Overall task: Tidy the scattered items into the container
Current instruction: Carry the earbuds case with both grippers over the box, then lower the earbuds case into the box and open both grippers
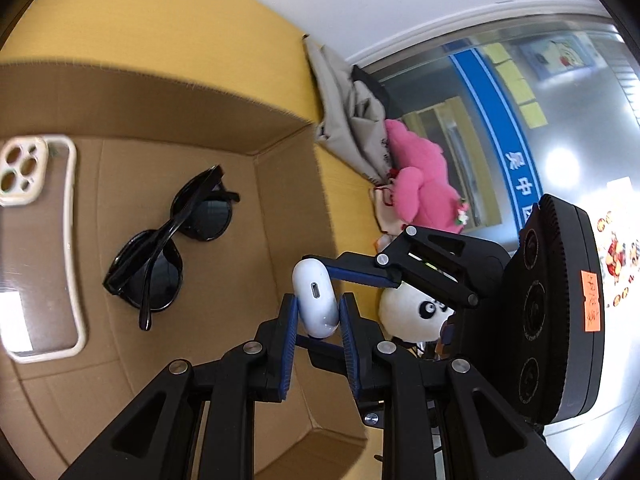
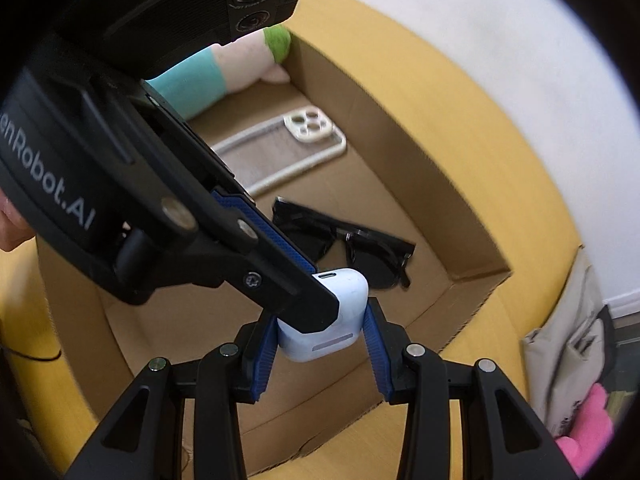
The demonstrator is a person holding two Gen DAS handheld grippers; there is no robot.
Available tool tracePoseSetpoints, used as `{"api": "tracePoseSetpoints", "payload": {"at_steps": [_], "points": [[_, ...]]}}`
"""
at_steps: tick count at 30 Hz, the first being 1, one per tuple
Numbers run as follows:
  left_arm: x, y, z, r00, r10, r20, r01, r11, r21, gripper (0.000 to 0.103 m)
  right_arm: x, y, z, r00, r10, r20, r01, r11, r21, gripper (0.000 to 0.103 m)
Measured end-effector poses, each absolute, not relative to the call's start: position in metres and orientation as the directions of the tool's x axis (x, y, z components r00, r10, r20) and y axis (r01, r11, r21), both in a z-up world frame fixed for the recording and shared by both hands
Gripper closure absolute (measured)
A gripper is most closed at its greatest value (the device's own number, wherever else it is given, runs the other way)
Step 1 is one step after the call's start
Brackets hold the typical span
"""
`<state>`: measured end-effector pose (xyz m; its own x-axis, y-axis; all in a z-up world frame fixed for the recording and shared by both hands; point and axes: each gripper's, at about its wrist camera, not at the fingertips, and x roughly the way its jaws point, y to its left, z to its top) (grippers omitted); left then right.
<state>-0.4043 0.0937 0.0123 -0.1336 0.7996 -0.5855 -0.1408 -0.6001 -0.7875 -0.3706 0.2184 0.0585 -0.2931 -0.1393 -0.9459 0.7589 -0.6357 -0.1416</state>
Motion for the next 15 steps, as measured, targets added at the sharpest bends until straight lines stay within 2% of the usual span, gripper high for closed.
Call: {"api": "tracePoseSetpoints", "payload": {"at_steps": [5,15], "points": [[-0.413,0.100,-0.020,-0.104,0.803,-0.586,-0.080,-0.594,-0.800,0.082,-0.374,0.221,0.031,-0.248,-0.120,-0.961,0.763,-0.636,-0.118,0.063],[-0.418,0.103,-0.047,-0.089,0.800,-0.593,-0.013,-0.596,-0.803,0.081,-0.381,0.221,0.011,-0.204,-0.094,-0.975,0.767,-0.634,-0.099,0.063]]}}
